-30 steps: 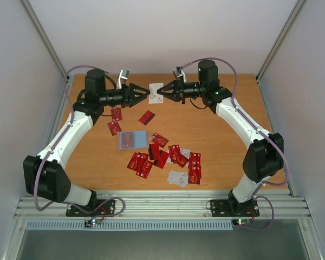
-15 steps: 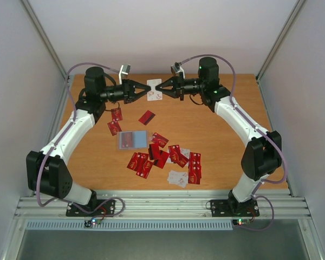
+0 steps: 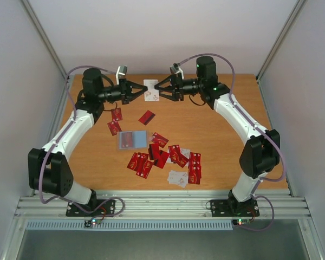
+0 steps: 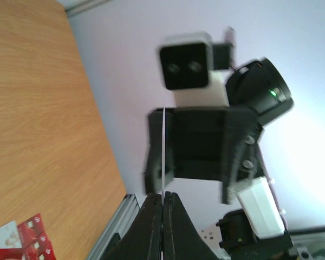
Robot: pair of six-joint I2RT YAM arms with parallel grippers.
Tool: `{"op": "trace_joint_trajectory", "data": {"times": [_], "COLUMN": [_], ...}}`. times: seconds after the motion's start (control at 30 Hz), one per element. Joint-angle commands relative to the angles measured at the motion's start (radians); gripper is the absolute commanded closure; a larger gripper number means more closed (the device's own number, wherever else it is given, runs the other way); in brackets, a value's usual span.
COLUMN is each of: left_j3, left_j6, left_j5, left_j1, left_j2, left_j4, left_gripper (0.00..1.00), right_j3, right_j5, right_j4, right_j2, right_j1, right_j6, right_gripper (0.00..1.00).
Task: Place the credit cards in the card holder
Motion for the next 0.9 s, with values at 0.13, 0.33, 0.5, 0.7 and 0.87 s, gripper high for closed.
{"op": "trace_joint_trajectory", "data": {"times": [0.13,0.33,0.5,0.7,0.87], "left_j3": [-0.091,-0.108,-0.194,-0.233,-0.265], "left_j6": [0.272,0.722,0.864,0.953,0.952], "left_j5": [-0.026,-0.217,-0.316,-0.303,-0.345], "left_j1": [0.201,0.31,0.31,0.306,0.268], "left_j2": [-0.055,-0.059,-0.032,0.054,0.087], "left_j4": [-0.399,-0.857,-0.913,-0.901,-0.817], "left_gripper": [1.0,1.0,1.0,1.0,1.0], "right_j3": [0.169,0.108,0.098,0.133,0.197], "right_j5": [0.215,0.347,0.414,0.428,0.403], "right_j4": [-0.692,-0.803,-0.818,-0.81,-0.826], "right_j2": [0.053,0.071,0.126,0.229,0.322], "right_j1": [-0.002,0.01,0.085,0.188,0.245], "right_j6": [-0.528,-0.641,-0.661,-0.665,-0.687], "right_gripper": [0.45,0.46,0.47,0.47,0.48]}}
